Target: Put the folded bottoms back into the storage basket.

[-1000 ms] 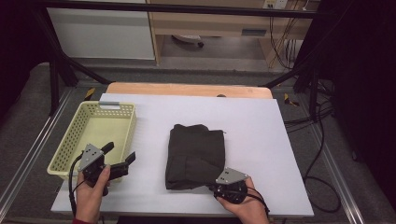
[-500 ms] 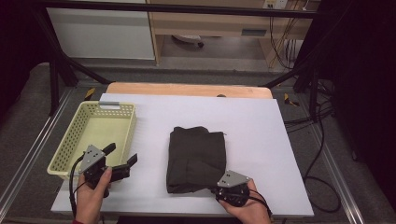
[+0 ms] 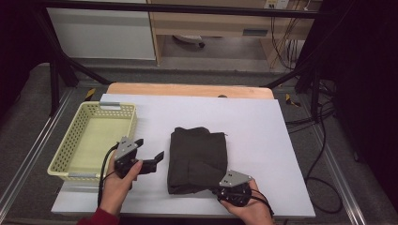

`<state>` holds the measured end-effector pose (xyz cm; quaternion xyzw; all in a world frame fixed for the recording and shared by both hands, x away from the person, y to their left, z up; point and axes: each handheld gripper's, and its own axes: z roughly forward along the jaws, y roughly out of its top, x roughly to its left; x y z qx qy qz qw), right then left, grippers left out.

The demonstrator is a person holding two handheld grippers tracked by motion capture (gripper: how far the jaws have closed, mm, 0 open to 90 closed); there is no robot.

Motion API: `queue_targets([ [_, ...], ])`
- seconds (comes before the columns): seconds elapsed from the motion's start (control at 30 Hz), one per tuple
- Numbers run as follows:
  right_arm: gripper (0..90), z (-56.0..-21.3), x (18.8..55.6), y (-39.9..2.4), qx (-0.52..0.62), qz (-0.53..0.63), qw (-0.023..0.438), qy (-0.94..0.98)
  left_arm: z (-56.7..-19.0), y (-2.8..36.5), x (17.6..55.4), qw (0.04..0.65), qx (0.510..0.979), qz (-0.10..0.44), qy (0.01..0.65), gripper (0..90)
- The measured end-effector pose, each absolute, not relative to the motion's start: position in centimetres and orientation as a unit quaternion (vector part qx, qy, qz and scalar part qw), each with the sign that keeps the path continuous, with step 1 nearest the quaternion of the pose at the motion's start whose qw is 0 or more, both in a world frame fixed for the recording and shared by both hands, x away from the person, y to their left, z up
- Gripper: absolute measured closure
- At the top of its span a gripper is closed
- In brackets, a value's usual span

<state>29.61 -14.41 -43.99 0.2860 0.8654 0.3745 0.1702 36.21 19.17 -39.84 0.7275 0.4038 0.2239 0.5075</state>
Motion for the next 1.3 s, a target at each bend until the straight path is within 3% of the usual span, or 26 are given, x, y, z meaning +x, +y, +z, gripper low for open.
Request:
queue_targets([
  [0.3, 58.9, -44.0, 29.7, -14.6, 0.283, 0.377, 0.167, 0.866, -40.2, 16.3, 41.2, 0.487, 0.745, 0.250, 0.382, 5.7],
  [0.77, 59.3, -44.1, 29.7, -14.7, 0.282, 0.378, 0.166, 0.866, -41.1, 14.5, 47.7, 0.467, 0.735, 0.224, 0.438, 10.1],
  [0.93, 58.8, -44.2, 29.7, -14.7, 0.282, 0.379, 0.165, 0.866, -41.8, 13.9, 48.7, 0.466, 0.732, 0.196, 0.457, 11.1],
  [1.2, 58.2, -44.2, 29.8, -14.7, 0.283, 0.379, 0.162, 0.866, -43.1, 13.2, 48.5, 0.421, 0.763, 0.200, 0.449, 14.0],
  [1.3, 58.0, -44.3, 29.8, -14.7, 0.283, 0.381, 0.161, 0.865, -44.2, 13.0, 48.4, 0.421, 0.771, 0.173, 0.447, 14.0],
])
